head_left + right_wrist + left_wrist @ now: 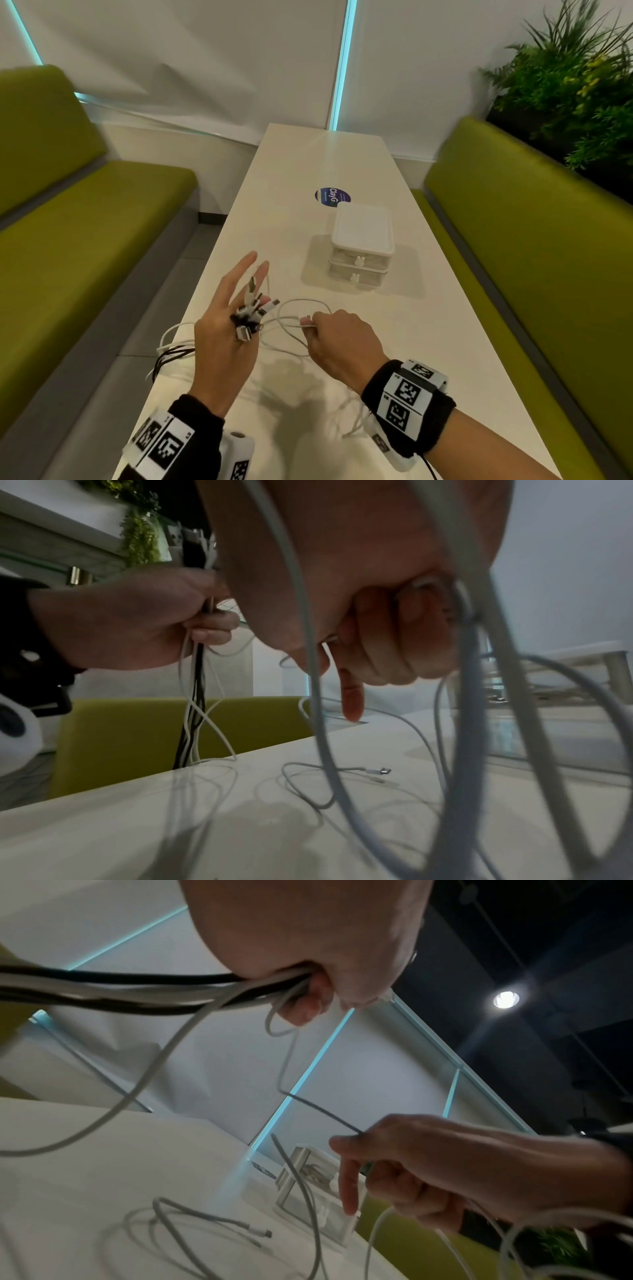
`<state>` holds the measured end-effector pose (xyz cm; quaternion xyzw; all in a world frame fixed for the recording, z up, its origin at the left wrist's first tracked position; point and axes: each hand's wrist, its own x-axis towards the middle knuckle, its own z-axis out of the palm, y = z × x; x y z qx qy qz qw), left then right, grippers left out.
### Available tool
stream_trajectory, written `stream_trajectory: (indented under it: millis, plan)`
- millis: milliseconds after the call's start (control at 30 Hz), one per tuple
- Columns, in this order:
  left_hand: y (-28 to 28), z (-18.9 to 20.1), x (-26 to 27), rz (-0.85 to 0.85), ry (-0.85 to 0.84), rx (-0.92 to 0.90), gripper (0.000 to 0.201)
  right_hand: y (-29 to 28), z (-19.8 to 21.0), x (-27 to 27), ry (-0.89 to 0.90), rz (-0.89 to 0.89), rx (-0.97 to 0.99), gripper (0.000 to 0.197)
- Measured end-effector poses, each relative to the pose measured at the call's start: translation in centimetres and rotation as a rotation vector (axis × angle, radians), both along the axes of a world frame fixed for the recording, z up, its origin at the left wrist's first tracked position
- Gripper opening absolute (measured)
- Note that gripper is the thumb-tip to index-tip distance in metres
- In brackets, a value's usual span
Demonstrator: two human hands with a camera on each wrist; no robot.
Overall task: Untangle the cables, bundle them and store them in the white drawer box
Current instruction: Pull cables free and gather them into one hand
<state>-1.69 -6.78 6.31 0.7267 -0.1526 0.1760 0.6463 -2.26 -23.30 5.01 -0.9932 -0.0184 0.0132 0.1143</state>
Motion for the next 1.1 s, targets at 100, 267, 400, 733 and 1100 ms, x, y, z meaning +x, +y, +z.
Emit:
stream_trajectory:
  millis: [100, 267, 400, 733, 1100]
  plan:
    - [-0.2, -1.1, 0.2, -0.072, -0.091, 0.162, 0.061, 0.4, 0.2, 0.0, -0.021, 0.022, -0.009, 0.045]
    - [-0.2, -2.5, 1.3, -0.043, -0.037, 0.693, 0.041, 0.8, 0.9, 0.2, -0.083, 0.097, 0.066, 0.023]
    - [-0.2, -1.3, 1.9, -0.113, 0.150, 0.840, 0.022, 0.9, 0.7, 0.1, -0.124, 0.140, 0.135, 0.025]
    - [4.6, 0.1, 4.1, 0.205, 0.230, 0.465, 0.040, -2.2, 0.5, 0.9, -0.012, 0.058, 0.657, 0.055]
    - [5.5, -0.2, 4.4, 0.362, 0.186, 0.419, 0.016, -2.3, 1.3, 1.0, 0.063, 0.019, 0.688, 0.049]
